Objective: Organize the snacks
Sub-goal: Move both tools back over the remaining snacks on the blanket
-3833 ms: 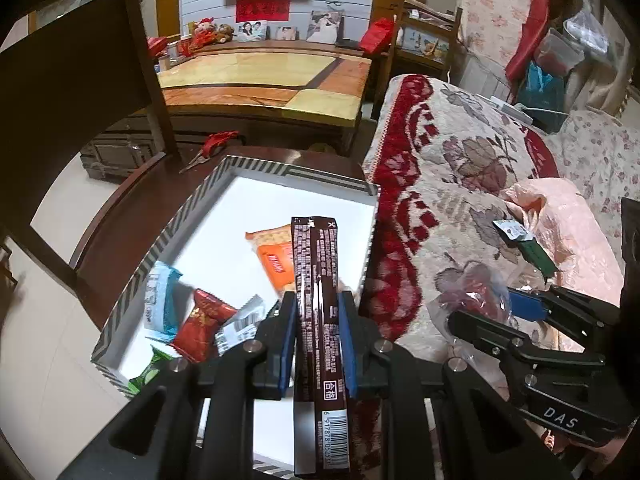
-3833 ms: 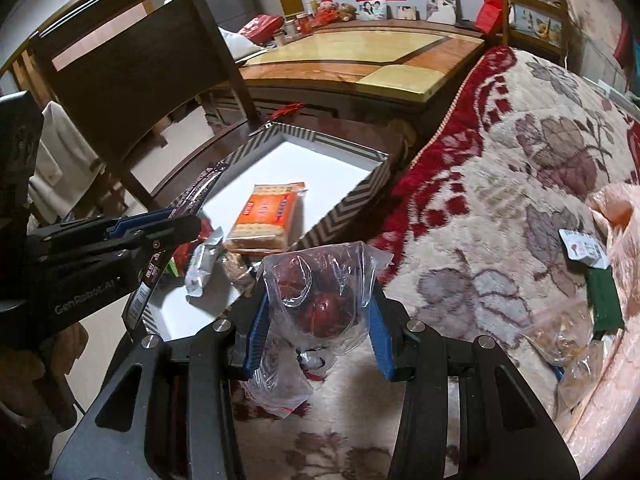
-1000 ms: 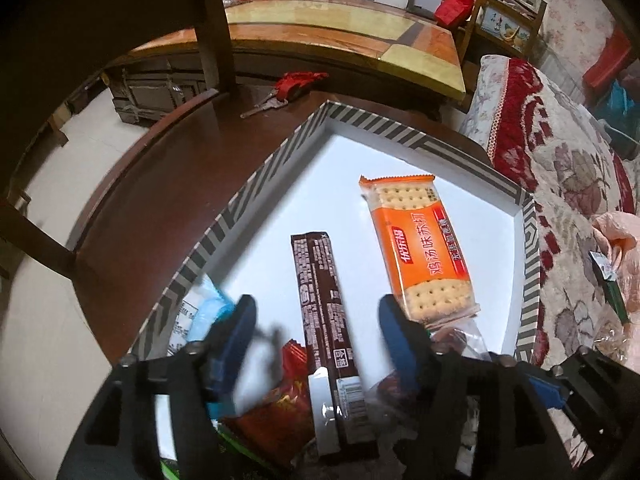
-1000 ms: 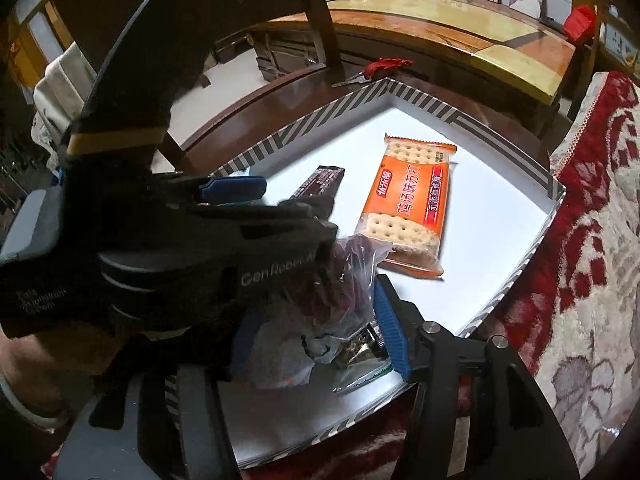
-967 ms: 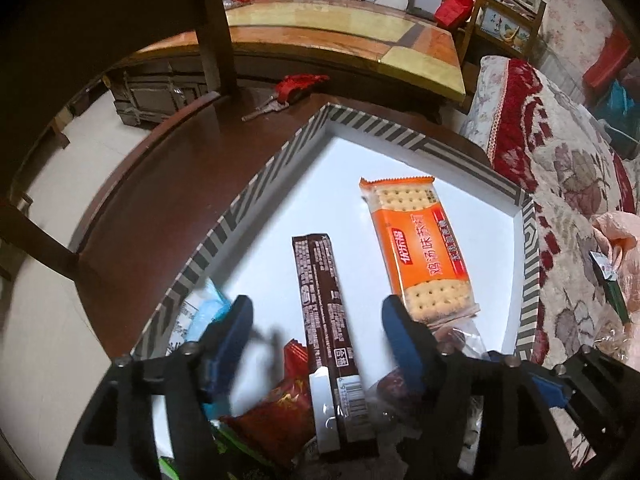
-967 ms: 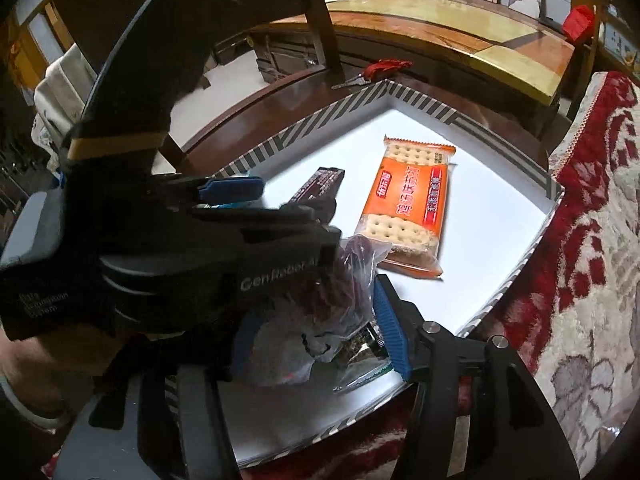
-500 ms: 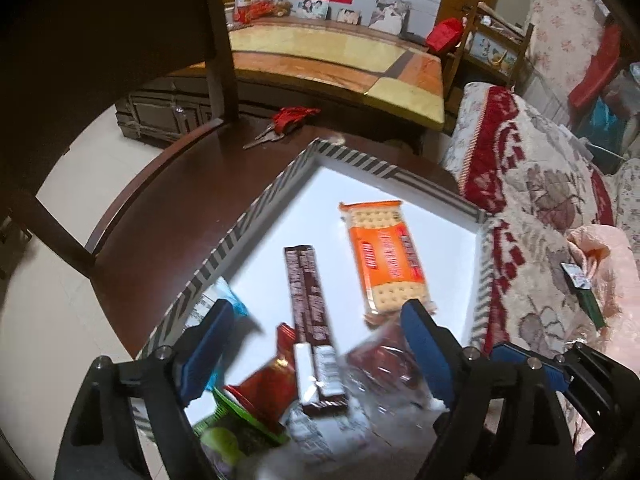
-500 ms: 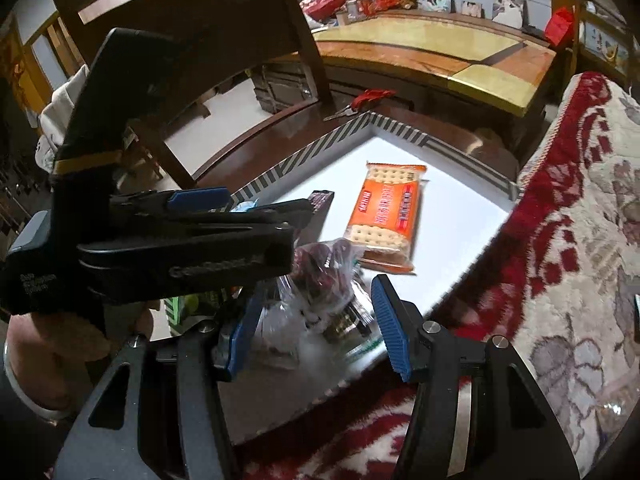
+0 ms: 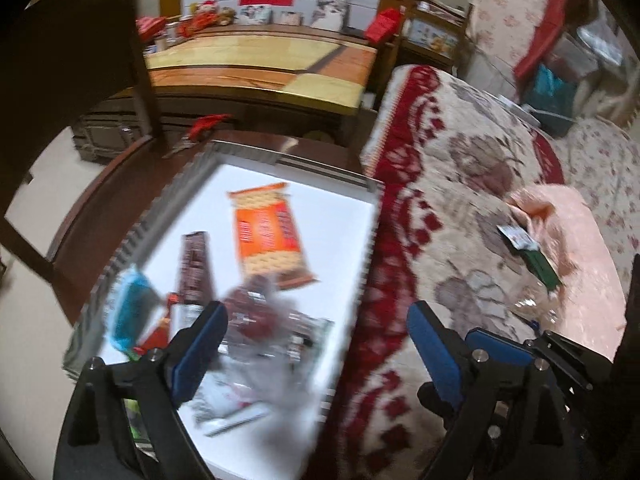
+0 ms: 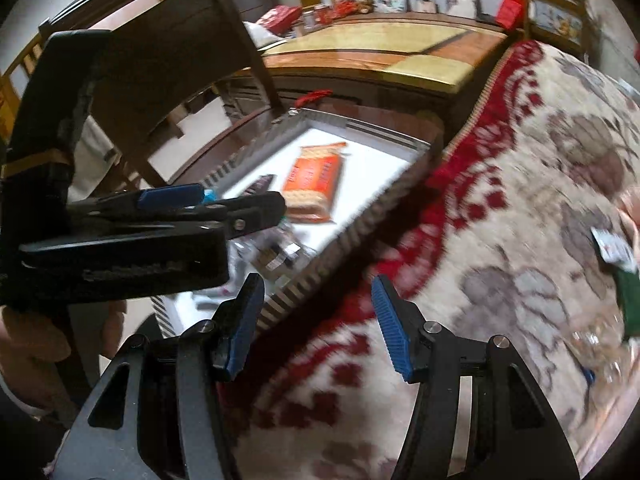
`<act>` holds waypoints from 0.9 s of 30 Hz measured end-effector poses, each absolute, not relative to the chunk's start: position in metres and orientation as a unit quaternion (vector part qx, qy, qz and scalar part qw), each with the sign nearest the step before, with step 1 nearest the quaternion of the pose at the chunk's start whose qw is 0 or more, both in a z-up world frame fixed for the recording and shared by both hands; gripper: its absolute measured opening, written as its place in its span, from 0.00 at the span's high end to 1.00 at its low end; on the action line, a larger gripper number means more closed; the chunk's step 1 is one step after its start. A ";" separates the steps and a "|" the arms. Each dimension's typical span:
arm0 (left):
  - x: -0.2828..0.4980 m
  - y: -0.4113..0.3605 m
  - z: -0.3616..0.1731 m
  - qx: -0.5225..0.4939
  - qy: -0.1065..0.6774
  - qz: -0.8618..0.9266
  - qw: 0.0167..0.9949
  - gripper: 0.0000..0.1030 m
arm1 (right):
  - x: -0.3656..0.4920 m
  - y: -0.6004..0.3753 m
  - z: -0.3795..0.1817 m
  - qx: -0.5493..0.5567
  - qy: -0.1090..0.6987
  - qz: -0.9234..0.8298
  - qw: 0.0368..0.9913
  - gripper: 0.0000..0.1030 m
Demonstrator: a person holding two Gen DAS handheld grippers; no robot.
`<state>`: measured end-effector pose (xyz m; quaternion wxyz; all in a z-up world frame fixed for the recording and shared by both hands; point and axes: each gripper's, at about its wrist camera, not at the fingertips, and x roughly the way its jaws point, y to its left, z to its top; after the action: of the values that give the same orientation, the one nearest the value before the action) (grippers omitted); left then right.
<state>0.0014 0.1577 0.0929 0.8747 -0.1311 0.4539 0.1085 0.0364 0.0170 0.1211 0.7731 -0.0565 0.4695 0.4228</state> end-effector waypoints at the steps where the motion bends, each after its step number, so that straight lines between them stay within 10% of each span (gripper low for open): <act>1: 0.003 0.150 0.093 -0.128 0.456 0.101 0.875 0.10 | 0.037 0.007 0.119 -0.054 0.472 0.416 0.775 0.46; 27: 0.090 -0.037 0.056 -0.101 0.534 -0.046 0.838 0.10 | 0.078 -0.234 0.077 0.036 0.516 0.223 0.826 0.45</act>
<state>0.0903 -0.0370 0.0556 0.8382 -0.1012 0.5339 -0.0461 0.0785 -0.2336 0.0773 0.8262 0.0356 0.5160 0.2231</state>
